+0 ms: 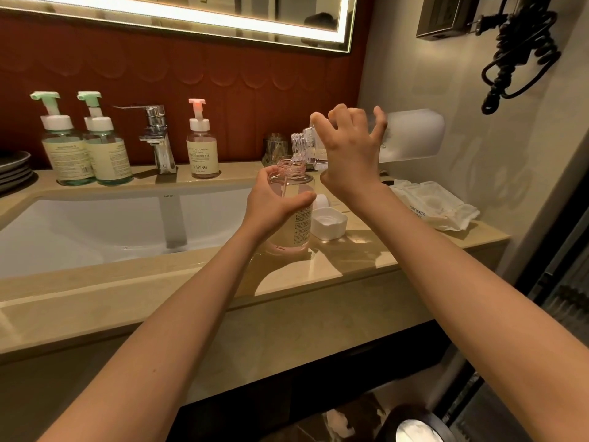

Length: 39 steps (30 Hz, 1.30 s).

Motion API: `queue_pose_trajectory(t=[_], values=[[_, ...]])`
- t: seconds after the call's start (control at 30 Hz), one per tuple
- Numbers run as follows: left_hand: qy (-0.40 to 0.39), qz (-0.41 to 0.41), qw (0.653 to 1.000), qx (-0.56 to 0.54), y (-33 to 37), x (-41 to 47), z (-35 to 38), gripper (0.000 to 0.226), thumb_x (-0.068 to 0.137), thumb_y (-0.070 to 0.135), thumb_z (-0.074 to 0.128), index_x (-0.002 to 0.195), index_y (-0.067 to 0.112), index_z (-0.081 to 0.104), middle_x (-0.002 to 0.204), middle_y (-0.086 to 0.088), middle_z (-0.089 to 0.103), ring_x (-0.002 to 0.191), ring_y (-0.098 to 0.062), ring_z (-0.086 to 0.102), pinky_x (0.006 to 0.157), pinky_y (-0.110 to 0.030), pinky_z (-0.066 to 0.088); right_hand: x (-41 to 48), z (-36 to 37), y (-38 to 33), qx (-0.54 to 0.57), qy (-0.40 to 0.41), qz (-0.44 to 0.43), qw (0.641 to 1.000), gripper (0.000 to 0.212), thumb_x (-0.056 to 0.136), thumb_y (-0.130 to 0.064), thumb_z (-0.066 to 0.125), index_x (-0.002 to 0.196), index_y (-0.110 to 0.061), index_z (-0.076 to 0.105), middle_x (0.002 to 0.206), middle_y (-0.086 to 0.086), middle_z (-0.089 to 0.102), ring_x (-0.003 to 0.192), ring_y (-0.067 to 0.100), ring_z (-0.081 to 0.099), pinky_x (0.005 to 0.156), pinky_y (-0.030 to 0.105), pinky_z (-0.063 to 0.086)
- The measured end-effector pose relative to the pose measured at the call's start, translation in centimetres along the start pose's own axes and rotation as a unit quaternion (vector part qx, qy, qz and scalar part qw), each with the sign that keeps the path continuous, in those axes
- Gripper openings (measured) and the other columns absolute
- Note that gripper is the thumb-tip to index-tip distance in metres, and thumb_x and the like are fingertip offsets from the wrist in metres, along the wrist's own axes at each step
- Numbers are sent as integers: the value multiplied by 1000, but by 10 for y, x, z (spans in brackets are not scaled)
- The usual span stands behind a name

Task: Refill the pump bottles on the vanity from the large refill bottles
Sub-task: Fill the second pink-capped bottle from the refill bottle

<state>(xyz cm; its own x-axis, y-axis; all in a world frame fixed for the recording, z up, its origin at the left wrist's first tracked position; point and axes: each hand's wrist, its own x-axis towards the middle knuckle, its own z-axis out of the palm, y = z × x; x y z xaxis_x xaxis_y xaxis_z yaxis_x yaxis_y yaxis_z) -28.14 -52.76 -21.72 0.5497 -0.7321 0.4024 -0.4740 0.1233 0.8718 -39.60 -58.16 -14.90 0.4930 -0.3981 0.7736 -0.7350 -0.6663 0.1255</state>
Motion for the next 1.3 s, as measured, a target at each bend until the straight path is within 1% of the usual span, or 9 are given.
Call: queue_pose_trajectory(t=[0.23, 0.4, 0.67, 1.07, 1.3], values=[[0, 0, 1000, -2, 1, 0, 0, 82, 73, 34, 78, 139, 16, 32, 142, -6, 43, 123, -20, 44, 89, -25, 37, 0, 0, -1, 3, 3, 0, 1000, 64, 72, 0, 61, 131, -17, 45, 129, 12, 46, 122, 31, 39, 110, 52, 9], [0, 0, 1000, -3, 1, -1, 0, 82, 73, 34, 78, 139, 15, 32, 142, -6, 43, 123, -21, 44, 89, -26, 38, 0, 2, -1, -2, 11, -3, 1000, 64, 71, 1, 61, 130, -17, 46, 127, 12, 47, 120, 31, 40, 109, 53, 11], [2, 1, 1000, -3, 1, 0, 0, 81, 73, 34, 78, 139, 15, 33, 141, -5, 43, 122, -19, 44, 88, -25, 37, 0, -1, -1, 0, 3, -2, 1000, 64, 73, 1, 61, 132, -17, 45, 130, 11, 45, 123, 31, 38, 110, 52, 9], [1, -3, 1000, -4, 2, 0, 0, 83, 73, 33, 78, 139, 15, 33, 141, -5, 44, 124, -20, 43, 89, -25, 36, -1, -1, -1, -1, 3, -1, 1000, 64, 74, 0, 60, 133, -18, 44, 130, 11, 44, 123, 30, 38, 111, 51, 9], [-1, -1, 1000, -2, 3, -1, -1, 82, 74, 33, 77, 140, 15, 31, 142, -6, 43, 121, -17, 42, 88, -24, 36, -1, 0, 0, -2, 4, -4, 1000, 65, 72, 0, 61, 133, -17, 44, 130, 12, 44, 123, 31, 38, 110, 52, 9]])
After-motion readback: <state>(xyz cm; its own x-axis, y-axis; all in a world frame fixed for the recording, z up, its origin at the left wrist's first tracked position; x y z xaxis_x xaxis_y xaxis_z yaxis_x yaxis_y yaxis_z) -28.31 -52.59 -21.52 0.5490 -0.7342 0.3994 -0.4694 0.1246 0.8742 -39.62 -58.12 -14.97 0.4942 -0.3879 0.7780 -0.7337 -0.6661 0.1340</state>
